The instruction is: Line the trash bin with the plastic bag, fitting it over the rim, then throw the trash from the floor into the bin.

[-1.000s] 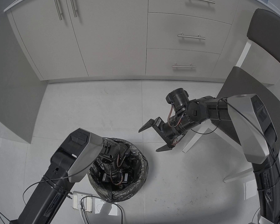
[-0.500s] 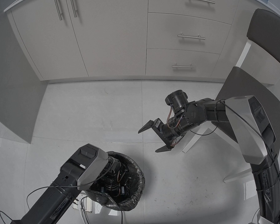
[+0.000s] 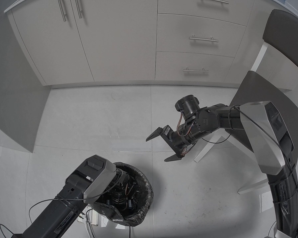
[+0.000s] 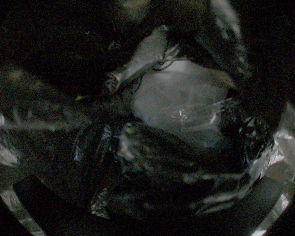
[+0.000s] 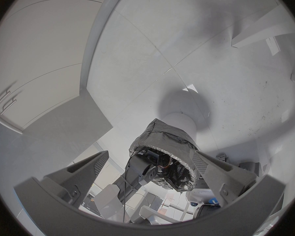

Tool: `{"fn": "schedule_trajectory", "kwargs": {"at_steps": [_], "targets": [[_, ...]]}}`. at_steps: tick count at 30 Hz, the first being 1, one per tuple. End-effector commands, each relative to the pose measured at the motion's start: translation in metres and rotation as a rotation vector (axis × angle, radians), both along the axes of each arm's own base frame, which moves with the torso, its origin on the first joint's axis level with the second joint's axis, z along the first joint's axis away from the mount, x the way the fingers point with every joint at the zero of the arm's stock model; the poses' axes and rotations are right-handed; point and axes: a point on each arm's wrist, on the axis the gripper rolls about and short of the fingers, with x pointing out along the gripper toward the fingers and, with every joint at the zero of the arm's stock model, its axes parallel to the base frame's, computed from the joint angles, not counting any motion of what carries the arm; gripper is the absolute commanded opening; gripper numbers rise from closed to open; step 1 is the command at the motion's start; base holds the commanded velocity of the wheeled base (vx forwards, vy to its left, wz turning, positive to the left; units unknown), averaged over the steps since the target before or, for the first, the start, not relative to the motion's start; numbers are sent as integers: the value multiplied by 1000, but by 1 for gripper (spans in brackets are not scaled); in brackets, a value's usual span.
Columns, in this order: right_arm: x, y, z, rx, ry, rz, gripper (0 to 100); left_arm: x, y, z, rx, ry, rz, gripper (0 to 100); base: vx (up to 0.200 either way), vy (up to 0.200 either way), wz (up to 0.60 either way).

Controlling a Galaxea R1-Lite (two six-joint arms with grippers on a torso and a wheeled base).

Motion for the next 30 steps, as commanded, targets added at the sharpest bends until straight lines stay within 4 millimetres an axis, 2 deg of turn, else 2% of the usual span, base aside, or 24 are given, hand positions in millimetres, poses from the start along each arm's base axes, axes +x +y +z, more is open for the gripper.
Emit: {"fn": "schedule_trajectory", "kwargs": {"at_steps": [1,6,11,12,13,18,24,30], "targets": [[0,0,3,2,-5,0,100,-1,1,-2,10,6,0,0,0,0,0],[0,-1,4,4,-8,0,100,-3,1,0,32,17,16,0,0,0,0],[0,-1,6,5,-13,0,100,3,-6,37,38,-1,47,0,0,0,0],[0,-1,6,5,-13,0,100,3,-6,37,38,-1,47,0,0,0,0],[-1,-2,7,6,-15,0,100,4,-8,51,50,-10,64,0,0,0,0],[-1,-2,8,7,-16,0,100,4,-8,66,82,-11,68,0,0,0,0],[-1,-1,8,7,-15,0,100,2,-5,53,132,-7,75,0,0,0,0],[-1,-2,9,8,-16,-1,100,0,-8,55,171,-35,58,0,0,0,0]]}}
